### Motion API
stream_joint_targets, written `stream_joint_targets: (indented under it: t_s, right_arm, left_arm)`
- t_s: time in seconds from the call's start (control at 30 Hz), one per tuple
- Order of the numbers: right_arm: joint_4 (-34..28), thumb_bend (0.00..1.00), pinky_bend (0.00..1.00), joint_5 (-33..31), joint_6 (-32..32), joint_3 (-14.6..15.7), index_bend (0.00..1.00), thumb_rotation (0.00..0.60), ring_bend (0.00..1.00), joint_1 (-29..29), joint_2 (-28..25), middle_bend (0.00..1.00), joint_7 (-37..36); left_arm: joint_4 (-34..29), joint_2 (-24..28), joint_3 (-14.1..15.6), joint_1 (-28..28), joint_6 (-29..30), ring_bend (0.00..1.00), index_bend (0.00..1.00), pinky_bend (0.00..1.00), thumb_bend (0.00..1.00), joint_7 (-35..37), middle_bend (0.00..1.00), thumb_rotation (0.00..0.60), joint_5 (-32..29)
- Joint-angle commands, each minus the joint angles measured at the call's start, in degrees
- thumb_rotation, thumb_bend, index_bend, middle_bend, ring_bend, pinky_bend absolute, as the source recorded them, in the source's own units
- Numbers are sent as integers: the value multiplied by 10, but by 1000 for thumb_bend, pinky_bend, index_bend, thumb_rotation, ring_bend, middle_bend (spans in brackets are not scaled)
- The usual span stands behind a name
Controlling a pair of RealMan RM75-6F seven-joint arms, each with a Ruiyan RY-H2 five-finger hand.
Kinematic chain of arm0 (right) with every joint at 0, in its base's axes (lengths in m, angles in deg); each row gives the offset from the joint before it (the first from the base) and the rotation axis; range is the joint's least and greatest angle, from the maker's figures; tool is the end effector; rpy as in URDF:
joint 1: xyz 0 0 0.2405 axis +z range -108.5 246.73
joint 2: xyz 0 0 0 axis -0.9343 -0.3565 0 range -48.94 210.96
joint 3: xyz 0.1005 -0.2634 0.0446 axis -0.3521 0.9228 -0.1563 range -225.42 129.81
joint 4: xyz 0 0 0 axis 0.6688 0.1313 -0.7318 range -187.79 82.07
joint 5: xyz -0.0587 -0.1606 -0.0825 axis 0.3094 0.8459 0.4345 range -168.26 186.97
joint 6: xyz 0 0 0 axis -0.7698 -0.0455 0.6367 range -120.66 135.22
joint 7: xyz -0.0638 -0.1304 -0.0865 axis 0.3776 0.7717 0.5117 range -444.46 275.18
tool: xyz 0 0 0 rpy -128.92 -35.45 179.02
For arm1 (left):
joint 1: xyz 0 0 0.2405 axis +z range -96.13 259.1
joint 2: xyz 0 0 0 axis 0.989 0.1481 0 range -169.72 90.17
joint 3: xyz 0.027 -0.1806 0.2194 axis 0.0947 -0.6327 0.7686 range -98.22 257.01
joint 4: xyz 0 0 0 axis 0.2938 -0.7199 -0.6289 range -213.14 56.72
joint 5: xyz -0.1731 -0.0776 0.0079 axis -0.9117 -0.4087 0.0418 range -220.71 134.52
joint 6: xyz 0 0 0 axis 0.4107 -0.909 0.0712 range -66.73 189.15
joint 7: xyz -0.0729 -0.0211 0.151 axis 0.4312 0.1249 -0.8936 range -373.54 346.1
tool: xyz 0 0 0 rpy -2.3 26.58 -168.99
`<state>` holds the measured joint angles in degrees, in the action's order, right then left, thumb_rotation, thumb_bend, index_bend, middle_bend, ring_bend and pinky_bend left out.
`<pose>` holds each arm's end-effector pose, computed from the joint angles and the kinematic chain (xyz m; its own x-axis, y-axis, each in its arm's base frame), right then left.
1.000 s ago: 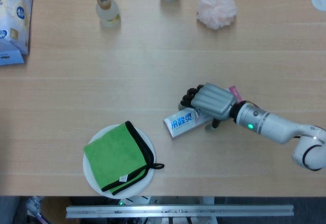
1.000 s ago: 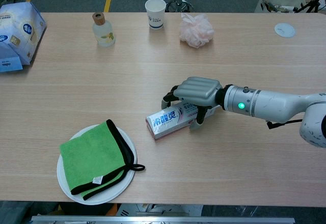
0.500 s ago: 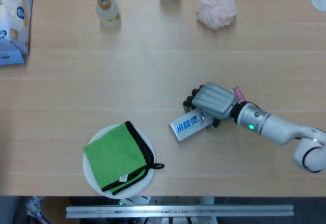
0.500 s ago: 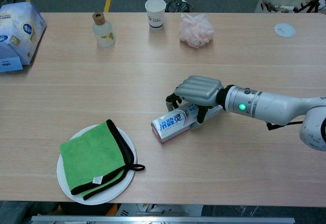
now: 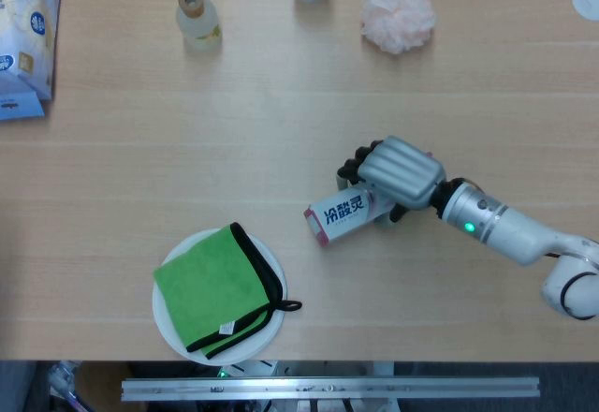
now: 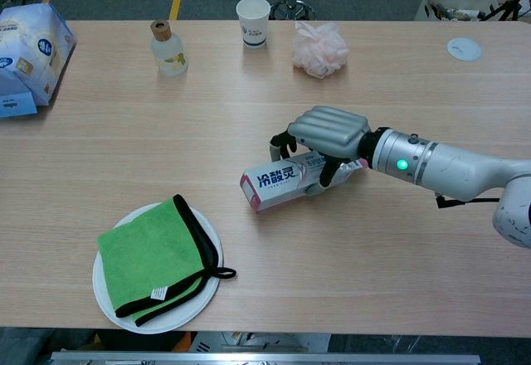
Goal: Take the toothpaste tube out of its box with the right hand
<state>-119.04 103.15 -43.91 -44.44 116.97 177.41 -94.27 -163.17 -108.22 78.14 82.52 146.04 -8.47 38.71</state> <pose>-0.1583 -0.3464 -0.0833 0.5739 -0.3656 0.7328 -0.6776 -0.7145 0.1741 -0.3804 0.1641 0.1762 0.3510 0.0602 0.9344 0.9194 0.1667 -0.3562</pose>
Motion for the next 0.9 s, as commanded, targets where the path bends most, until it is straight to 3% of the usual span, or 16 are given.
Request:
stream_joint_targets:
  t_s: [0.03,0.6,0.9]
  right_arm:
    - [-7,0,496,-8,-18,-10,451,600,398,-11,-12,490,1]
    - [-47,0,496,-30,-150,-83,451,600,397,-51,-41,490,-60]
    - [-49,0,496,-26,-194,-103,451,600,398,-61,-43,490,-100]
  left_arm:
    - [-1,0,0,0,0,296,377,476,432,-2,366,600,0]
    - [-16,3,-2,-5,-3,296,377,476,432,-21,366,600,0]
    - [-14,2,-2,-5,-5,296,377,476,432,-19,365,600,-2]
